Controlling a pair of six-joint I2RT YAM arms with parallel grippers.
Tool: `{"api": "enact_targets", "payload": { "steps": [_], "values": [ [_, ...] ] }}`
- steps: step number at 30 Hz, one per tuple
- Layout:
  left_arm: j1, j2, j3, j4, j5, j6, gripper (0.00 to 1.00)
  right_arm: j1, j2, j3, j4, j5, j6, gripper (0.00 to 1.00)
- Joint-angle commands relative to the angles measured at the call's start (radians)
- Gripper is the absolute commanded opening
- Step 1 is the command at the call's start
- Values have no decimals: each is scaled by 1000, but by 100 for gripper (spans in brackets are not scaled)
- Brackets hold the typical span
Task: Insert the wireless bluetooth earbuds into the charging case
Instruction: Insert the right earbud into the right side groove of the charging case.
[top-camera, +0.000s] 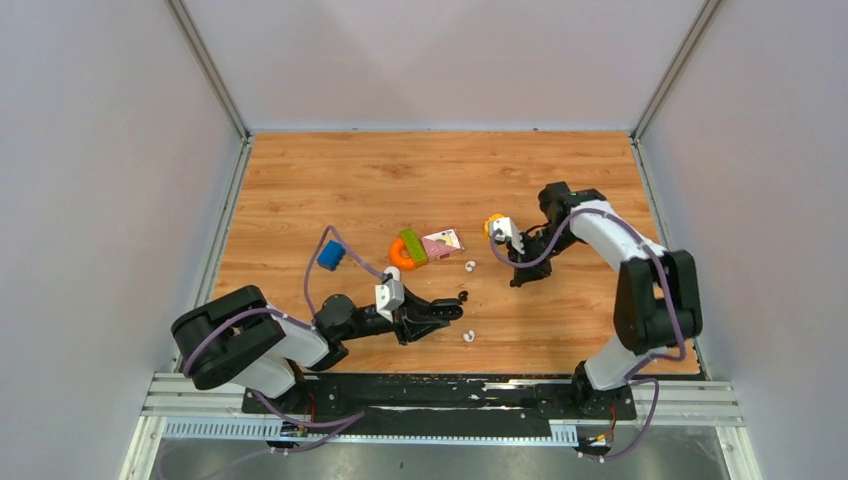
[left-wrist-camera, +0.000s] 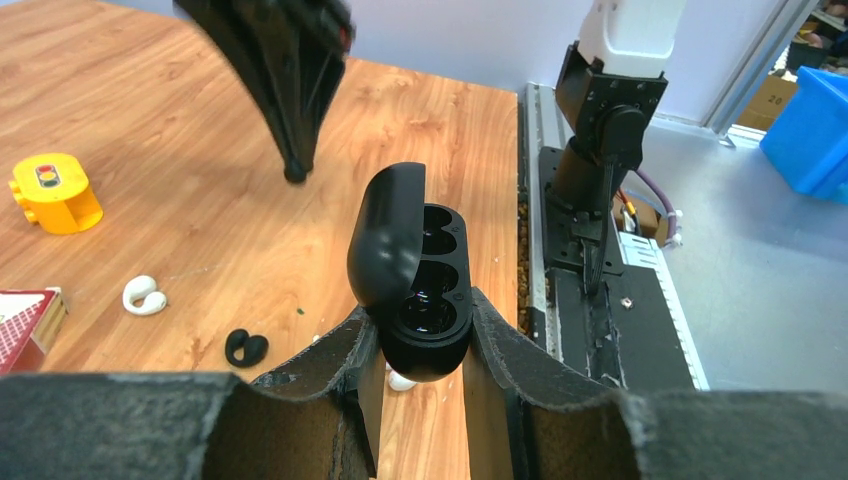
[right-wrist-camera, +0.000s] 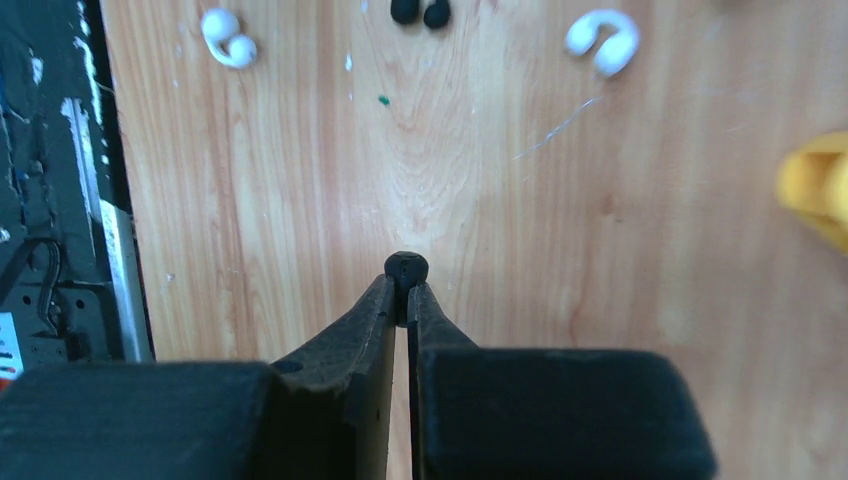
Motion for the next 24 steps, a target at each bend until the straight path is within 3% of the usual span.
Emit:
{"api": "enact_targets", "payload": {
  "steps": [1, 4, 7, 13, 24],
  "values": [
    [-5, 30, 31, 55, 16, -8, 0, 20, -268, 23, -81, -115, 29, 0],
    [-5, 47, 36, 70, 25, -14, 0, 71, -405, -6, -73, -181, 86, 0],
    [-5, 73, 45, 85, 41, -21, 0, 202, -507, -59, 8, -156, 202, 0],
    [-5, 125, 55, 131, 61, -44, 0, 425, -564, -82, 154, -73, 406, 0],
    [-5, 134, 62, 131, 64, -50, 0, 478, -518, -87, 207, -144, 512, 0]
  ]
}}
